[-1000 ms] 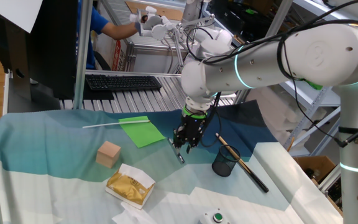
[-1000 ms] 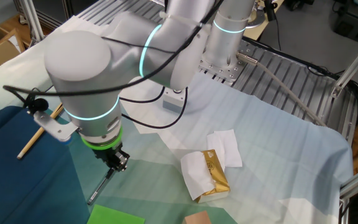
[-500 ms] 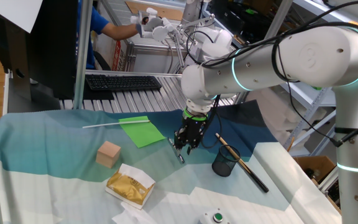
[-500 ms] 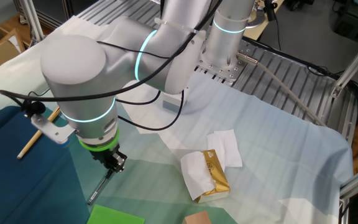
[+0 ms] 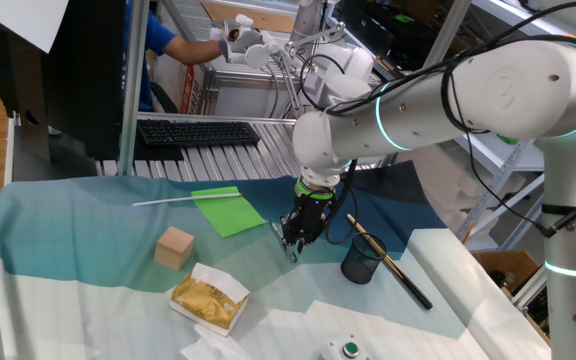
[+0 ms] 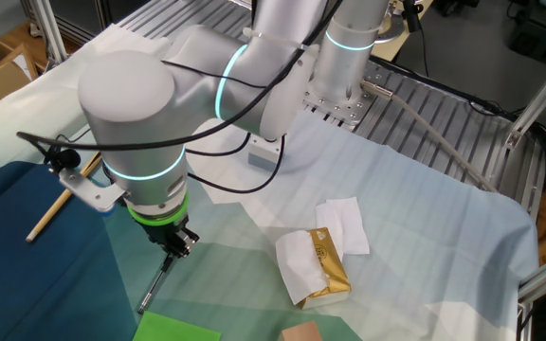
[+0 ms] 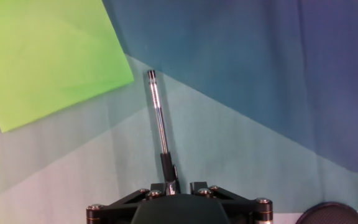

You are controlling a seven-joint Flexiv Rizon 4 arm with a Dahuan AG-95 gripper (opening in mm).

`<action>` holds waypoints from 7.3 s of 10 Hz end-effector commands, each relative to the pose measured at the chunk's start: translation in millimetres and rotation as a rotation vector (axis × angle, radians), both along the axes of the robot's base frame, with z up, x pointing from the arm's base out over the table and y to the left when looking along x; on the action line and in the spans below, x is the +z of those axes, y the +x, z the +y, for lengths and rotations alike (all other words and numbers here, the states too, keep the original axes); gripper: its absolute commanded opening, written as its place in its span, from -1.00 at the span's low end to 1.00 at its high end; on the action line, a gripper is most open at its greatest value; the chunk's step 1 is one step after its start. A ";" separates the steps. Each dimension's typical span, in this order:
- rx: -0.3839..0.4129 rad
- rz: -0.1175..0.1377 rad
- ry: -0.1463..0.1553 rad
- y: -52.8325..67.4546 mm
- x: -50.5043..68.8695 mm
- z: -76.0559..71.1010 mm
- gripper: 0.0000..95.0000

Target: Put the pen into the pen holder

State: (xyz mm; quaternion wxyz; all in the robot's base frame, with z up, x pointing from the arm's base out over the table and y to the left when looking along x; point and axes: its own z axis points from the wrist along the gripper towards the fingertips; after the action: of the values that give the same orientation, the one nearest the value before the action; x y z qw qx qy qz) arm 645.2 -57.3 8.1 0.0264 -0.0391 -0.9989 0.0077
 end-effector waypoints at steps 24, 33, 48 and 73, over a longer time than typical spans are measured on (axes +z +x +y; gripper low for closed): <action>-0.120 0.009 0.030 5.5 23.7 -2.2 -1.00; -0.408 0.052 -0.021 -15.8 122.1 -6.4 -1.00; -0.678 0.052 0.033 -16.3 125.2 -4.1 -1.00; -1.023 0.274 0.075 -61.8 167.4 -29.5 -1.00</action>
State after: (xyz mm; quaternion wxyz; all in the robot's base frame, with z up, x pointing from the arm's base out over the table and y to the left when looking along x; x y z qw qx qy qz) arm 578.8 -87.5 173.8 0.1479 -0.5183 -0.8414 -0.0379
